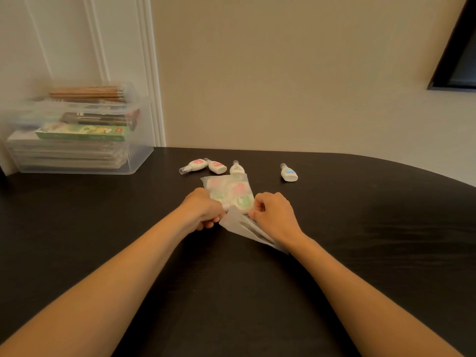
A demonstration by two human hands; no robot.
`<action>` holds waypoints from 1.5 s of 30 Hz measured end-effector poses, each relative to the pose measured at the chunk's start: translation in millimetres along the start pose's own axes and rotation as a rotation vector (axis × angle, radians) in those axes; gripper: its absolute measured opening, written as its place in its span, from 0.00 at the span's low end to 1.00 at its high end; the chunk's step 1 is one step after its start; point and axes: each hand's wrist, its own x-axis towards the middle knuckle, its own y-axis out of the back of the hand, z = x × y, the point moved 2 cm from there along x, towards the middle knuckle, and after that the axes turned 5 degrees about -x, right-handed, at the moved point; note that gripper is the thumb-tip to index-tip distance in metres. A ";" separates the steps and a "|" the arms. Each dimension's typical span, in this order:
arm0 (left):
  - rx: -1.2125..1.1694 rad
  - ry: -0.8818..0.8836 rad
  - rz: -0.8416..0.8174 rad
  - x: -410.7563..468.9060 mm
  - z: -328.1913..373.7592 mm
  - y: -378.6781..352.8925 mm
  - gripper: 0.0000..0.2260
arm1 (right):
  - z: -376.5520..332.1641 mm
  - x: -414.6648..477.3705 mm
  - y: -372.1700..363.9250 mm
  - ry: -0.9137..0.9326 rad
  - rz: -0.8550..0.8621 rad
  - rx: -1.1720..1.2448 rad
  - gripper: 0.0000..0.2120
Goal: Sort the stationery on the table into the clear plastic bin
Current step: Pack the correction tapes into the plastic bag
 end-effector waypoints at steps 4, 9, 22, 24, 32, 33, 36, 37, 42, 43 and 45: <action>0.115 -0.052 -0.045 0.9 3.7 19.3 0.08 | 6.4 0.2 3.0 -0.075 -0.027 0.121 0.07; 0.234 -0.371 0.420 23.7 19.7 24.3 0.11 | 13.5 13.1 6.6 -0.194 0.160 0.309 0.11; -0.016 -0.318 0.274 67.9 8.6 -28.6 0.21 | 1.8 51.5 -22.0 -0.018 -0.336 0.007 0.23; -0.223 -0.239 0.321 71.7 7.7 -22.1 0.18 | -0.2 50.3 -19.2 -0.027 -0.312 0.059 0.21; -0.909 -0.185 0.238 77.2 6.4 -4.0 0.14 | 1.2 62.7 -13.0 -0.382 -0.153 0.968 0.22; -0.849 -0.208 0.243 77.1 8.6 -7.1 0.15 | 1.2 64.9 -14.5 -0.384 -0.163 0.946 0.18; -0.694 -0.197 0.240 78.4 15.7 -15.9 0.21 | -7.9 70.6 -19.1 -0.329 -0.225 0.775 0.19; -0.661 -0.186 0.246 77.6 17.4 -17.7 0.21 | -9.8 71.7 -21.7 -0.313 -0.255 0.756 0.22; -0.542 -0.214 0.247 74.6 22.4 -19.2 0.20 | -13.6 69.7 -15.3 -0.324 -0.277 0.786 0.23; -0.533 -0.215 0.251 76.0 20.3 -17.9 0.20 | -8.9 70.3 -15.3 -0.340 -0.285 0.813 0.22; -0.508 -0.225 0.253 76.8 15.5 -15.7 0.21 | -5.3 66.9 -14.0 -0.368 -0.252 0.898 0.18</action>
